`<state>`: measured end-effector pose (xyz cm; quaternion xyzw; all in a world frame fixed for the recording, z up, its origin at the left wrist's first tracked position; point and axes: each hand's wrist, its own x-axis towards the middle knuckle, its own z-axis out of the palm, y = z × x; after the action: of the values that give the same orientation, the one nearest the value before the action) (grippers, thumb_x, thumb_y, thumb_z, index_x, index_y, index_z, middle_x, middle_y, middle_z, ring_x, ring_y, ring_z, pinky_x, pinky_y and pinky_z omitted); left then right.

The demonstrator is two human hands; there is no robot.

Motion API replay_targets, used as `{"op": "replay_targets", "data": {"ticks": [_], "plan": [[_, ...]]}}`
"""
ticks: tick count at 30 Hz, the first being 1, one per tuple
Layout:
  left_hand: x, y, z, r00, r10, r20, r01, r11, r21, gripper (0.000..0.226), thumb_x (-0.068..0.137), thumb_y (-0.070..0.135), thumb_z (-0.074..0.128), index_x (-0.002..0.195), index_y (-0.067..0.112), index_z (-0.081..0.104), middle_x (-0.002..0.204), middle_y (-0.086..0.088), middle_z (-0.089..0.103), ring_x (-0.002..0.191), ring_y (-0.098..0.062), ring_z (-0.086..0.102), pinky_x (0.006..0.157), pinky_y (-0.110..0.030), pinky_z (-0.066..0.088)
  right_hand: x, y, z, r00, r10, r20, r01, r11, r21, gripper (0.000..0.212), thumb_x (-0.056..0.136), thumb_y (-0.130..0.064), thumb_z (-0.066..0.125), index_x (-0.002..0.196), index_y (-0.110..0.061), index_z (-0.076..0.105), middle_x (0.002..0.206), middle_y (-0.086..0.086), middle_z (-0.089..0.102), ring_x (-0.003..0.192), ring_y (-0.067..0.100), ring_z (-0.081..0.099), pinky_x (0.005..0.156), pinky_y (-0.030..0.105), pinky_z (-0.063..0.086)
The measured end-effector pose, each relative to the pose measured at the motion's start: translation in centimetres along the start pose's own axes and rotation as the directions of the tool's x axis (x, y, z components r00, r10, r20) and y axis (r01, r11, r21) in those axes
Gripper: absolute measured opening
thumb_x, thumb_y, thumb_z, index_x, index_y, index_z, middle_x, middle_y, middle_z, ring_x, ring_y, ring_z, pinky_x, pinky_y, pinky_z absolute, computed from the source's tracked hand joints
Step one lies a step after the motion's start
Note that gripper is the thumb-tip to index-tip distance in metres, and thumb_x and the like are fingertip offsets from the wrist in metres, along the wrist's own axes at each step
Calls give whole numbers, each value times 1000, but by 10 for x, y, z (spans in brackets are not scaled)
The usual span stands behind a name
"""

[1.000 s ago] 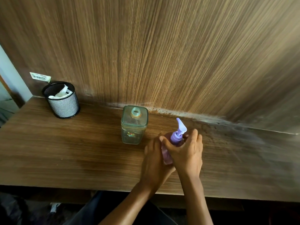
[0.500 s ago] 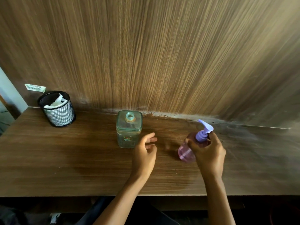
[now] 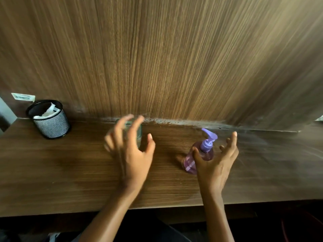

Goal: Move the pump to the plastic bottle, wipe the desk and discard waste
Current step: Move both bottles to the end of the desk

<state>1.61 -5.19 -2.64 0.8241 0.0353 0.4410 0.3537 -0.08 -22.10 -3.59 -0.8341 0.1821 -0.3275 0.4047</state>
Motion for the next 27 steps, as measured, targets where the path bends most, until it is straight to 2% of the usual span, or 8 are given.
{"op": "replay_targets", "data": {"ticks": [2,4,7,11,13,17,21,27], "plan": [[7,-19,-1,985,-153,80,152,988,23,74,66,31,75,132,22,44,144,-13,36,131,-34,33,107,-40,23,-2,-2,2,997,-75,-34,74,997,-38,101,67,-14,81,147,-23,18,139,12,36,124,26,44,79,32,40],[5,-39,0,924,-294,245,304,953,-4,97,62,34,81,143,25,28,154,-13,18,141,-32,16,112,-48,21,-3,-3,6,992,-123,-14,122,990,-76,88,73,-15,76,144,-26,25,136,9,40,117,23,48,73,33,42],[2,-51,6,852,-373,368,435,895,-97,100,66,31,80,146,23,20,153,-9,24,141,-23,22,114,-46,27,-5,-2,11,989,-147,-22,143,981,-128,64,82,-15,69,136,-26,39,128,6,48,108,22,54,69,32,41],[1,-53,8,847,-381,371,460,875,-150,92,68,28,79,143,22,28,148,-4,37,134,-18,36,109,-41,36,-8,3,14,985,-169,-25,163,973,-161,69,81,-11,69,137,-28,33,121,9,53,104,23,55,72,35,46],[4,-56,5,854,-388,346,465,868,-173,91,69,28,79,143,23,28,148,-4,36,135,-19,35,110,-42,36,-9,5,16,988,-152,4,151,976,-158,81,77,-7,71,138,-30,25,126,13,51,111,27,51,80,40,46],[17,-68,-2,893,-381,240,419,898,-132,89,69,25,79,143,18,29,149,-5,36,137,-18,33,109,-27,29,-8,7,16,995,-90,46,95,986,-135,91,72,-2,73,145,-24,23,136,14,44,120,30,40,87,38,40],[18,-80,-5,878,-412,243,448,886,-118,91,67,25,80,143,17,31,148,-7,37,137,-20,34,112,-33,30,-9,9,16,996,-62,61,68,993,-100,91,74,-1,72,146,-24,20,138,13,41,124,30,36,90,34,33],[12,-78,-6,902,-379,206,400,914,-69,85,71,25,77,142,14,31,147,-12,35,137,-23,31,106,-25,27,-13,11,22,995,-30,94,38,996,-84,103,71,1,75,147,-27,10,135,12,44,122,30,39,96,37,34]]}}
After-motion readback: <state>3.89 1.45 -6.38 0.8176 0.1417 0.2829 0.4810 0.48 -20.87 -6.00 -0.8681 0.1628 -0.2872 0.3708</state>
